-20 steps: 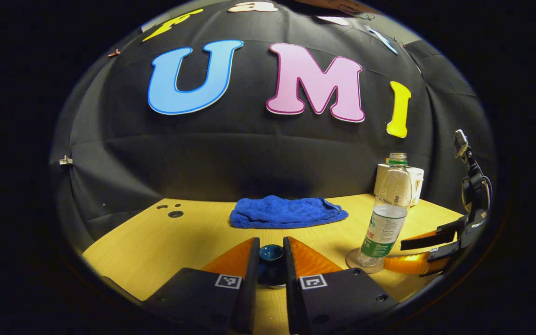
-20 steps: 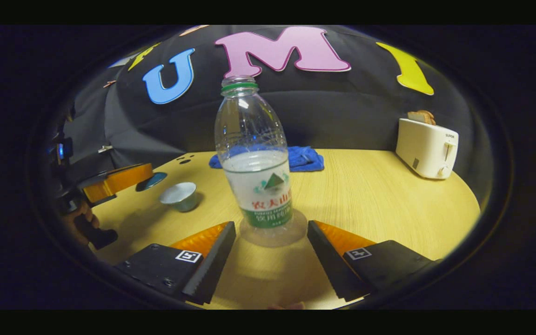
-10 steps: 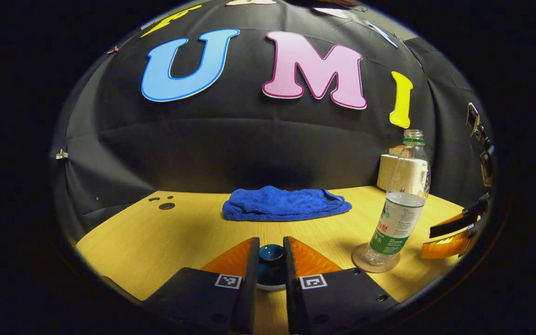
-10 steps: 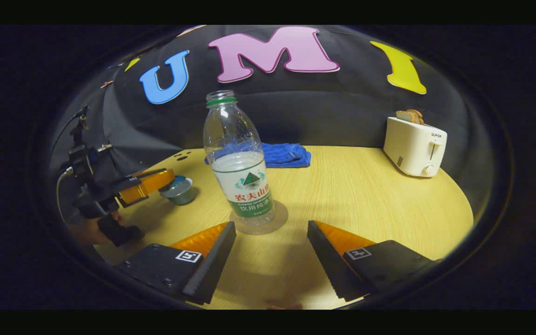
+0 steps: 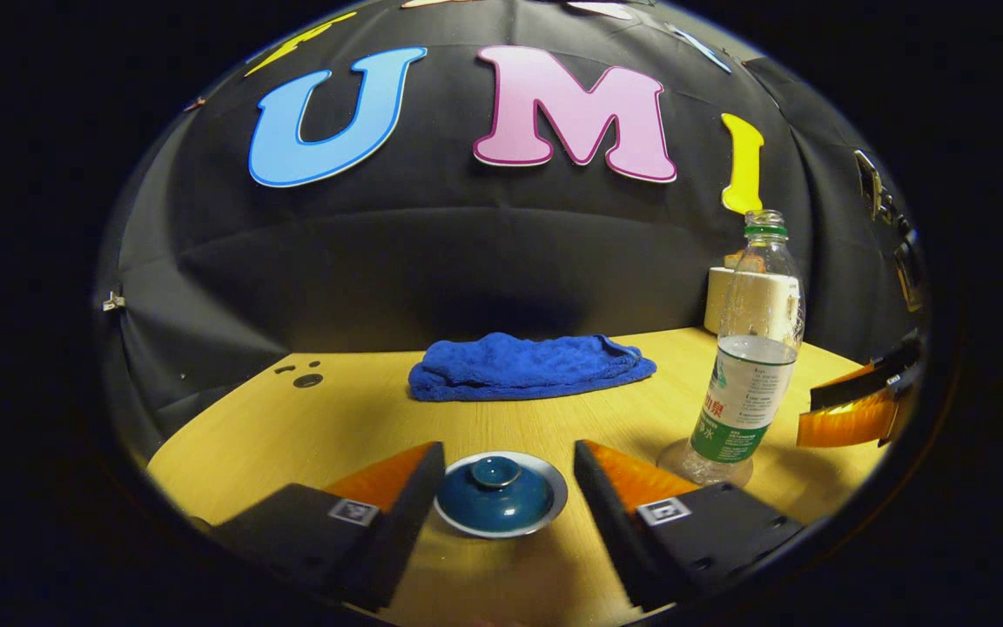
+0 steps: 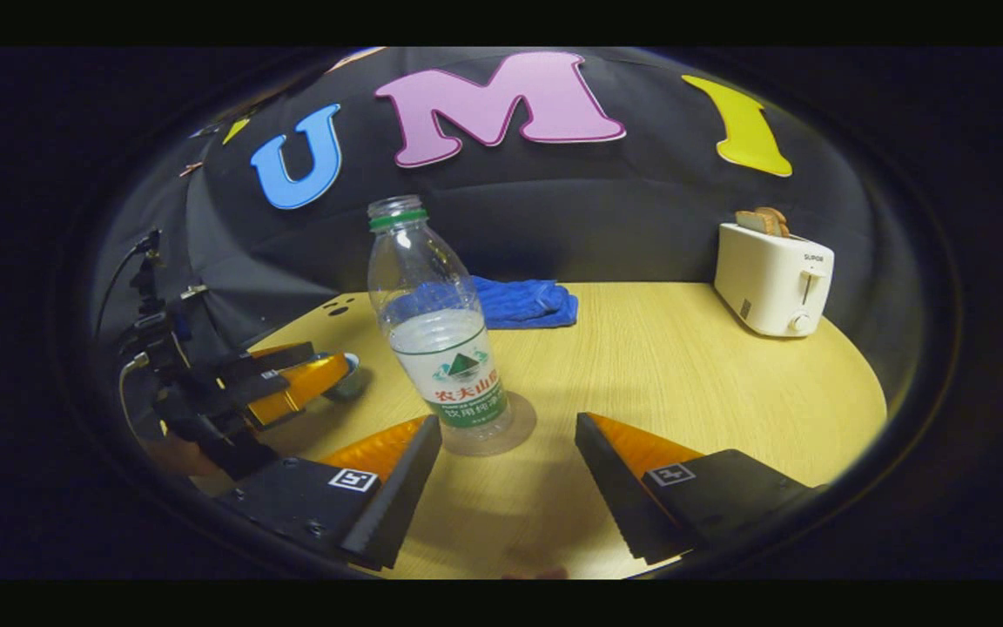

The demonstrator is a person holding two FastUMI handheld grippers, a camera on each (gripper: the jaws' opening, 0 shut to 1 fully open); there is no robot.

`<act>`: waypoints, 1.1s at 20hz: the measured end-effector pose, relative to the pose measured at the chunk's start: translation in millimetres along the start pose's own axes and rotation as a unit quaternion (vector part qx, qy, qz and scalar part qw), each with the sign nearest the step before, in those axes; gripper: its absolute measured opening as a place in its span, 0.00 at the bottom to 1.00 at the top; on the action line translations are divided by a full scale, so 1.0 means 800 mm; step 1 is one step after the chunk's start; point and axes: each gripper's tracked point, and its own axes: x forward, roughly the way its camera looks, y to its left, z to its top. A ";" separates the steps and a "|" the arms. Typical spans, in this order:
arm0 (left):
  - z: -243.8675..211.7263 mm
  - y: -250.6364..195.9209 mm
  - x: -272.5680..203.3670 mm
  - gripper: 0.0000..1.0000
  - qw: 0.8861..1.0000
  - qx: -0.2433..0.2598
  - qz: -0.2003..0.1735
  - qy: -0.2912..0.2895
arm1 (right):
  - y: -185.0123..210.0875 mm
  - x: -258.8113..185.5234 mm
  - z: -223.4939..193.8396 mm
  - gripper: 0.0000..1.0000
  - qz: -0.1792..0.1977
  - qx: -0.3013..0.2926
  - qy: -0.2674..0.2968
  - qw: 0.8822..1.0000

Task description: Open the teacup lid with one hand, grasp the water bottle and pour water into the teacup with the other hand; after pouring, place the water bottle on the coaster and then close the teacup lid.

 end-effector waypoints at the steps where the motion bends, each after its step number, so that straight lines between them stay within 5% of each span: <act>1: 0.011 -0.001 -0.009 0.96 1.000 -0.006 -0.003 -0.005 | 0.002 -0.006 0.013 0.96 -0.004 0.003 -0.009 1.000; 11: 0.192 0.039 -0.136 0.96 1.000 -0.009 -0.004 -0.021 | 0.079 -0.116 0.201 0.95 -0.038 -0.032 -0.115 0.992; 22: 0.313 0.063 -0.223 0.96 0.997 0.015 -0.008 -0.077 | 0.105 -0.211 0.318 0.98 -0.088 -0.056 -0.205 0.973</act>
